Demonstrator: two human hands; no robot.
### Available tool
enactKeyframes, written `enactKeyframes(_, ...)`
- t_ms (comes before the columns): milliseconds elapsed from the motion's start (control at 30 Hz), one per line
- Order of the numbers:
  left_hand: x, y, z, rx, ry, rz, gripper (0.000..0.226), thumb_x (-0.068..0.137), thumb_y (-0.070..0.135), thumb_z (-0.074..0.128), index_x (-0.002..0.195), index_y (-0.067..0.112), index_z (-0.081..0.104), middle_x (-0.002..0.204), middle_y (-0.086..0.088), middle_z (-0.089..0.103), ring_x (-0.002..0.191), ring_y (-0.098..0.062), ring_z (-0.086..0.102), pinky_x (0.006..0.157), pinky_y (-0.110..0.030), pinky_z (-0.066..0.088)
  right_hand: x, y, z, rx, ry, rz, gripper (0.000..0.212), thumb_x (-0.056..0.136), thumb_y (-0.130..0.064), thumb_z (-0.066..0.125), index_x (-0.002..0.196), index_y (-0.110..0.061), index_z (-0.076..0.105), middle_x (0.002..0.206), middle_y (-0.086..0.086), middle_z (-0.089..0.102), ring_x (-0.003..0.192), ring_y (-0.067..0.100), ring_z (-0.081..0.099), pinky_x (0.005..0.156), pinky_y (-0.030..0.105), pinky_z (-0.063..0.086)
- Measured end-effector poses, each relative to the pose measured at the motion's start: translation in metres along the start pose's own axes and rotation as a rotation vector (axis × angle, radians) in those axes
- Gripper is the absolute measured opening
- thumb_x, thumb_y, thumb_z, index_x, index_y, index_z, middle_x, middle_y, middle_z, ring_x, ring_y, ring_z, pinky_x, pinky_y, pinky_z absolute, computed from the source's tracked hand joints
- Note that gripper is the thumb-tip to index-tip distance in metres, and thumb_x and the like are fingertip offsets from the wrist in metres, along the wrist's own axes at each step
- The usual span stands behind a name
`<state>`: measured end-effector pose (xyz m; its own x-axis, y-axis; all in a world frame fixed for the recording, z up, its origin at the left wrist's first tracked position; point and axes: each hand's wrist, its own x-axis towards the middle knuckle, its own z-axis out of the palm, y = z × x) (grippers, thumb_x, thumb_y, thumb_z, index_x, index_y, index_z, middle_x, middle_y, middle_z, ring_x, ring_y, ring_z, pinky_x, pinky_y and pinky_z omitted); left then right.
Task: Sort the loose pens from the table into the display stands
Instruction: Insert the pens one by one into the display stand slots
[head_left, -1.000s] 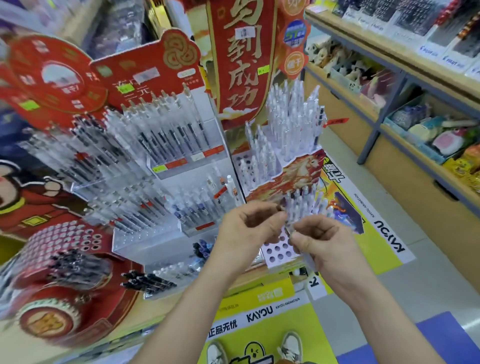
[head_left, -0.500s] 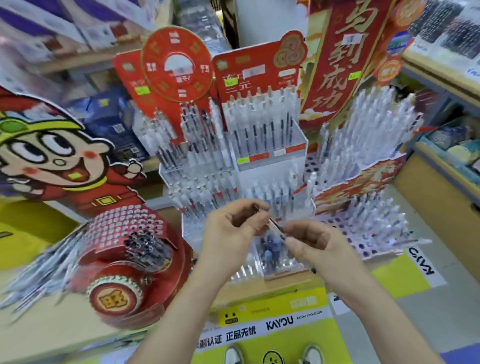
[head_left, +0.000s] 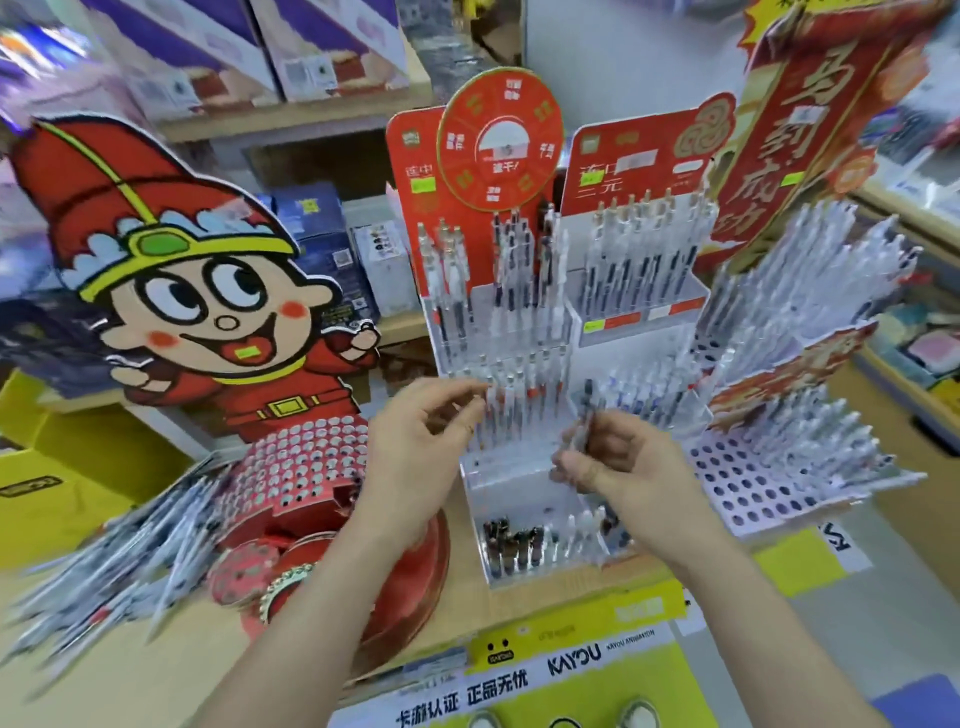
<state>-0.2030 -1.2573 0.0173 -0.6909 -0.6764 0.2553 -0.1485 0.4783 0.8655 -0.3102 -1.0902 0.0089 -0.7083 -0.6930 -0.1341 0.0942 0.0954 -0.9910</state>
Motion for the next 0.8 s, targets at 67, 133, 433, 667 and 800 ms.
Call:
enactKeyframes(67,0.014,-0.016,-0.005,0.242,0.008,0.125,0.018,0.087,0.016,0.07,0.1,0.027,0.074,0.094,0.008,0.063,0.087,-0.011,0.057,0.076,-0.024,0.048,0.004,0.0,-0.005,0.025,0.11,0.008,0.011,0.087,0.004,0.066,0.093,0.007,0.059,0.084,0.019,0.071,0.076,0.02,0.073,0.064,0.021,0.056)
enactKeyframes(133,0.028,-0.025,0.0,0.426,-0.012,0.271,0.02,0.085,0.017,0.072,0.104,0.02,0.074,0.097,0.002,0.064,0.092,-0.021,0.056,0.079,-0.031,0.048,0.007,-0.001,-0.009,0.041,0.209,0.014,0.013,0.085,0.0,0.07,0.091,0.001,0.059,0.075,0.01,0.073,0.074,0.023,0.073,0.063,0.027,0.058)
enactKeyframes(433,0.06,-0.033,0.046,0.772,-0.087,0.53,0.016,0.076,0.023,0.079,0.089,0.018,0.071,0.074,0.002,0.068,0.074,-0.025,0.056,0.052,-0.031,0.051,0.012,0.002,-0.019,0.017,0.266,-0.002,0.058,0.089,-0.006,0.066,0.133,-0.034,0.04,0.062,-0.008,0.052,0.063,0.006,0.068,0.06,0.029,0.06)
enactKeyframes(667,0.061,-0.04,0.04,0.754,-0.094,0.662,0.019,0.081,0.015,0.073,0.1,0.017,0.073,0.093,0.001,0.069,0.082,-0.026,0.053,0.055,-0.033,0.052,0.023,-0.005,-0.025,-0.002,0.145,-0.065,0.046,0.096,-0.003,0.056,0.133,-0.029,0.05,0.114,0.003,0.062,0.084,0.016,0.074,0.081,0.035,0.059)
enactKeyframes(800,0.058,-0.038,0.038,0.753,-0.081,0.602,0.021,0.084,0.015,0.07,0.105,0.017,0.071,0.1,-0.002,0.063,0.091,-0.022,0.047,0.063,-0.037,0.053,0.037,-0.012,-0.029,0.005,0.107,-0.119,0.029,0.095,-0.004,0.058,0.116,-0.023,0.058,0.089,0.005,0.073,0.08,0.015,0.072,0.073,0.026,0.059)
